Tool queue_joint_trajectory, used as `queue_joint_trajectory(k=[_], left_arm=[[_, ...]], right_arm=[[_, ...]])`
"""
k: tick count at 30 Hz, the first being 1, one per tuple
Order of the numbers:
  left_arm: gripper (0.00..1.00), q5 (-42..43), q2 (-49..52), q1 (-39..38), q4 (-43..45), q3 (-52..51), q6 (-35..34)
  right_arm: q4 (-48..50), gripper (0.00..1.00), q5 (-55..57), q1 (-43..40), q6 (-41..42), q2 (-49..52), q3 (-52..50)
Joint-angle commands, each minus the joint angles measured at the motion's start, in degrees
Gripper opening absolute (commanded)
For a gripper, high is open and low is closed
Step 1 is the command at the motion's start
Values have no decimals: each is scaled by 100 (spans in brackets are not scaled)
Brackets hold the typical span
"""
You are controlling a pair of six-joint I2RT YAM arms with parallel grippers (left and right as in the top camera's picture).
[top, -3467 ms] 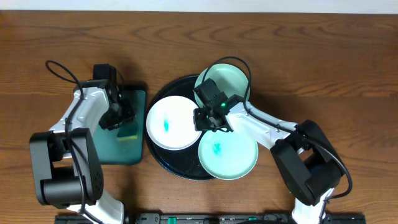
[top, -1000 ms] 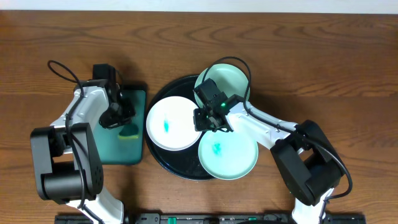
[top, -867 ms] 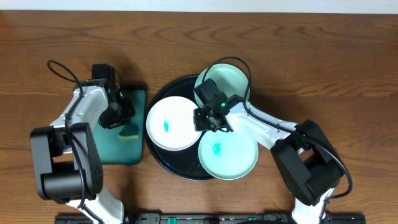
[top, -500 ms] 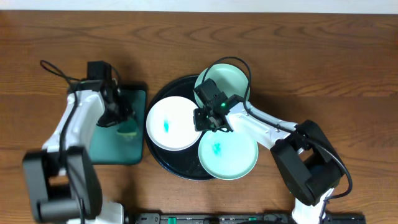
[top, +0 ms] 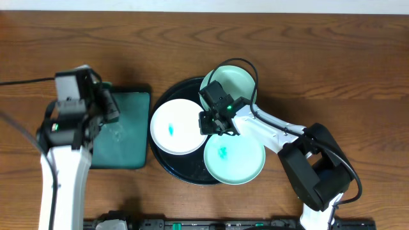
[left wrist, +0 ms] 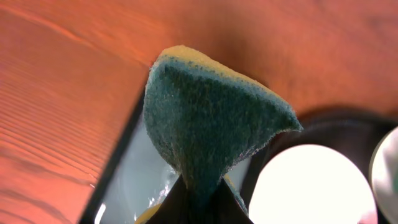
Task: Clean dirty plates on tray and stack at the side
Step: 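Lift the sponge out of the water with the left gripper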
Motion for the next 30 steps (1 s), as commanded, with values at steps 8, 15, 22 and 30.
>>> queue_joint_trajectory(k=[8,15,22,30], left_arm=[[7,-372,-774,-2,192,-9,275],[7,-372,-776,-2,225,-9,326],[7,-372,-776,-2,251,-9,339],[7,-372,-776,-2,267,-9,343]], right_arm=[[-212,1,83,55,-223,295,-208],[-214,1,103,55,-223,295,-210],[-212,1,103,55,-223,295,-210],[-212,1,103,55,-223,295,-210]])
